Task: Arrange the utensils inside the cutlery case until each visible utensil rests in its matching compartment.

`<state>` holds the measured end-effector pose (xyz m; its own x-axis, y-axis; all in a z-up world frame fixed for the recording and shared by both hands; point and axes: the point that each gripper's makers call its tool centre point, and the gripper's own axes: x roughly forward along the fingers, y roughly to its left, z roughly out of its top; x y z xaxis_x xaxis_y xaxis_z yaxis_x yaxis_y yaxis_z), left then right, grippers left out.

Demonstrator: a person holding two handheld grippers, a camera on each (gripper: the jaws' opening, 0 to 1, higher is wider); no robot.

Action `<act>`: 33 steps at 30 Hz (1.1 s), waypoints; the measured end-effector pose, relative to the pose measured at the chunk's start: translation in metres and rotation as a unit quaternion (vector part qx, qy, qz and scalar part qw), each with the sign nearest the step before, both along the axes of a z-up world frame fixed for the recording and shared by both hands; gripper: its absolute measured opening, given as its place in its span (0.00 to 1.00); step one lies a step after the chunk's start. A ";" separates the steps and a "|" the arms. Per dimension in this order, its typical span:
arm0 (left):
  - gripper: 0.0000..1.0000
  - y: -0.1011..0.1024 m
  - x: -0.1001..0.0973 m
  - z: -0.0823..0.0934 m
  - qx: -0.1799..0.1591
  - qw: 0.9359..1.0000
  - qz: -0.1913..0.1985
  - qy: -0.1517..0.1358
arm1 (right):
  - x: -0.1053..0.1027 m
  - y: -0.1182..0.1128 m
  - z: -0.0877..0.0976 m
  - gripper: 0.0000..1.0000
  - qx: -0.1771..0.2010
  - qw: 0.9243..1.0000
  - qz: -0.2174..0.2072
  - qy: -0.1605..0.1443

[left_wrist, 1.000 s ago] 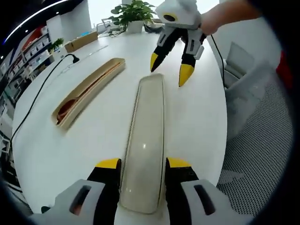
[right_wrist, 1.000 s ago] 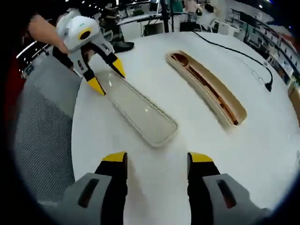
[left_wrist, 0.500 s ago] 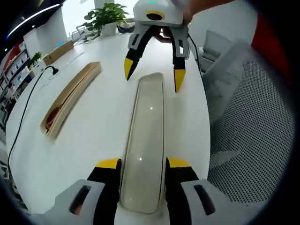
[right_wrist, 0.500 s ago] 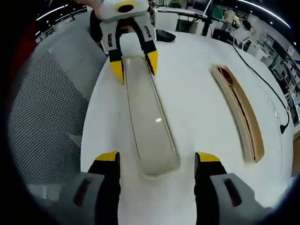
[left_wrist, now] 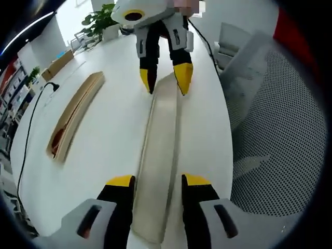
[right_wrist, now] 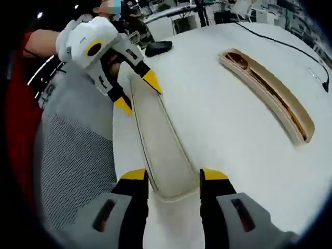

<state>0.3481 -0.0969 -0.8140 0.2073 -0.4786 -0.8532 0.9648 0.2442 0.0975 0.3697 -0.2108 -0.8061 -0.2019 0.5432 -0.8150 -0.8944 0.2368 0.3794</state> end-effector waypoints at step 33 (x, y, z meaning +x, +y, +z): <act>0.05 0.005 -0.014 -0.003 -0.024 0.999 0.023 0.035 | -0.008 -0.012 0.026 0.06 0.109 0.990 -0.056 -0.072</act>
